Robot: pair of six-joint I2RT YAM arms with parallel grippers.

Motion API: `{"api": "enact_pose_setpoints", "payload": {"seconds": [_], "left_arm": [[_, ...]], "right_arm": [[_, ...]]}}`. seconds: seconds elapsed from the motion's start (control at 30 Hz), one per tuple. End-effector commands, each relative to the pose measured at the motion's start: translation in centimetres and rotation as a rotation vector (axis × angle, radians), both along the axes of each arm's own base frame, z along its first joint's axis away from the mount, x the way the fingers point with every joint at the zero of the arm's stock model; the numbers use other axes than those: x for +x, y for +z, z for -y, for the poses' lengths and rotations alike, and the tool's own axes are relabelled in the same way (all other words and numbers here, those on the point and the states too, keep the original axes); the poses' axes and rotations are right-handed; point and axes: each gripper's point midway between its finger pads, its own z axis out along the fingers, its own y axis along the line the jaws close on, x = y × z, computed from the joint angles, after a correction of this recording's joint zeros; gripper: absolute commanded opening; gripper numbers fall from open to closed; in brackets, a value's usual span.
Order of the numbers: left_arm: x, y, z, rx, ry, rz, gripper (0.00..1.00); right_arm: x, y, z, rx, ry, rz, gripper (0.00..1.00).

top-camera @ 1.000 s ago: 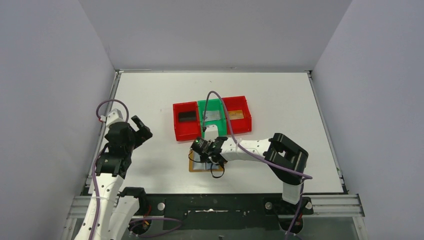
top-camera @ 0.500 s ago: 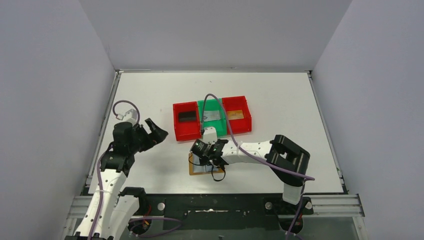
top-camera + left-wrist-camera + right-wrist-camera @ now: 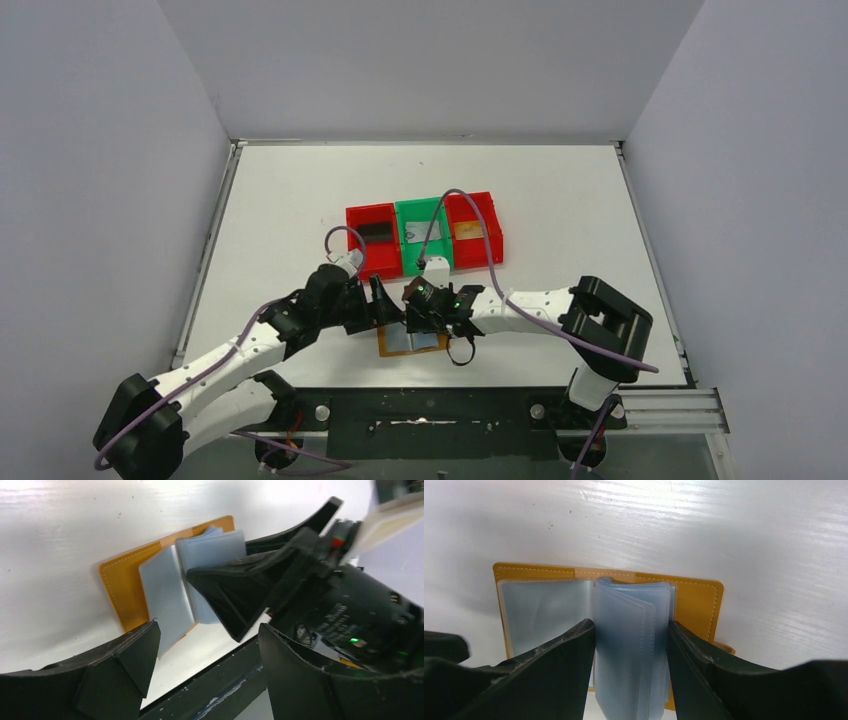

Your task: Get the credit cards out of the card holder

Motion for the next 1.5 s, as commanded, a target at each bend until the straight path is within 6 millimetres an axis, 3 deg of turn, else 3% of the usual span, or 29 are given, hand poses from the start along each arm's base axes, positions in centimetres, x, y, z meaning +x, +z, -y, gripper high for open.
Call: {"api": "enact_pose_setpoints", "payload": {"seconds": [0.0, 0.17, 0.3, 0.37, 0.5, 0.8, 1.03, 1.2, 1.33, 1.47], "left_arm": [[1.7, -0.8, 0.7, 0.008, 0.111, 0.012, 0.71], [1.7, -3.3, 0.1, 0.04, 0.149, -0.016, 0.7], [1.3, -4.2, 1.5, -0.008, 0.101, -0.046, 0.69], [1.2, -4.6, 1.9, -0.008, 0.086, -0.067, 0.63], [1.2, -4.7, 2.0, 0.003, 0.087, -0.064, 0.46], [1.7, -3.9, 1.9, 0.035, 0.083, -0.042, 0.37], [2.4, -4.1, -1.0, 0.172, 0.16, -0.02, 0.38], [2.5, -4.0, -1.5, 0.192, 0.169, -0.017, 0.43], [2.4, -3.6, -1.7, 0.192, 0.172, -0.014, 0.47], [2.5, -2.5, -1.6, 0.169, 0.177, 0.003, 0.49]], "right_arm": [[0.3, 0.9, -0.5, 0.149, -0.056, -0.018, 0.53], [0.3, 0.8, 0.0, 0.254, -0.102, -0.039, 0.54], [0.4, 0.4, -0.1, 0.309, -0.119, -0.068, 0.53], [0.3, 0.3, 0.0, 0.319, -0.131, -0.076, 0.53], [0.4, 0.3, 0.2, 0.345, -0.142, -0.082, 0.53], [0.4, 0.4, 0.3, 0.377, -0.147, -0.094, 0.53], [1.1, 3.2, 0.8, 0.394, -0.142, -0.015, 0.6], [2.1, 4.9, 3.3, 0.324, -0.205, 0.068, 0.67], [2.3, 4.6, 5.5, 0.251, -0.255, 0.082, 0.69], [1.7, 3.2, 5.8, 0.243, -0.258, 0.041, 0.68]]}}
